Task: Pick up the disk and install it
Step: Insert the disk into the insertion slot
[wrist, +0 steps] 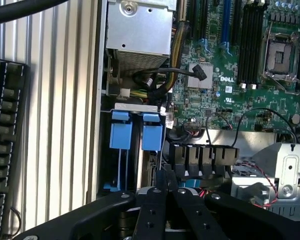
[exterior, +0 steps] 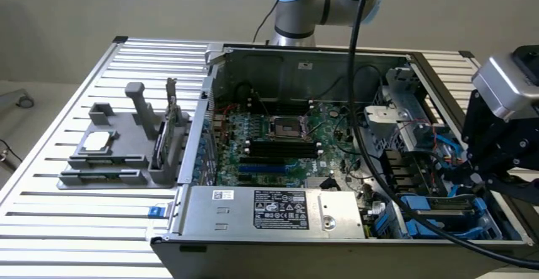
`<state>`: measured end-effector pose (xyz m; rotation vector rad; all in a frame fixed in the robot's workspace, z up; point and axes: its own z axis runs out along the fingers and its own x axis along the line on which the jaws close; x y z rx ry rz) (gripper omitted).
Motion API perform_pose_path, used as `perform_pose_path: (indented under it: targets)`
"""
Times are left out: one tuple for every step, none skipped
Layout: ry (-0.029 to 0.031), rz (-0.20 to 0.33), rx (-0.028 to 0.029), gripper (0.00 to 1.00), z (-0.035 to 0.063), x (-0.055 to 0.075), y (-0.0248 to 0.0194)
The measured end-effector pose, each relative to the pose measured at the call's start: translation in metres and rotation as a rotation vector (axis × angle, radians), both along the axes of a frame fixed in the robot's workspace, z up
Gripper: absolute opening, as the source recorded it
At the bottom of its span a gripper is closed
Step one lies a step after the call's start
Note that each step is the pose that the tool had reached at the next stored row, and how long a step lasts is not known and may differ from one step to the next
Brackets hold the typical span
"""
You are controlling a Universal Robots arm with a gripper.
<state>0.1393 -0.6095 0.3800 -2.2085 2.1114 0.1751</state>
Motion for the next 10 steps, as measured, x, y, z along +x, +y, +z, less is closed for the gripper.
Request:
perform_pose_path:
  targets:
    - [-0.0001, -0.015, -0.0003, 0.1, -0.0001, 0.0, 0.0]
    - [-0.0001, -0.03, -0.0006, 0.1, -0.0002, -0.0001, 0.0]
    - [0.0, -0.045, -0.0009, 0.1, -0.0003, -0.0001, 0.0]
    - [0.0, -0.06, -0.0015, 0.1, -0.0004, 0.0, 0.0]
    - [0.0, -0.075, -0.0021, 0.1, -0.0004, -0.0001, 0.0]
    - [0.0, -0.089, -0.0027, 0.1, -0.0005, -0.0001, 0.0]
    - [-0.0001, -0.104, -0.0036, 0.1, -0.0006, -0.0001, 0.0]
    - [-0.0001, -0.116, -0.0051, 0.1, -0.0006, 0.0, 0.0]
    - [-0.0003, -0.126, -0.0075, 0.1, -0.0005, 0.0, 0.0001]
    - [-0.0004, -0.135, -0.0102, 0.1, -0.0005, 0.0, 0.0]
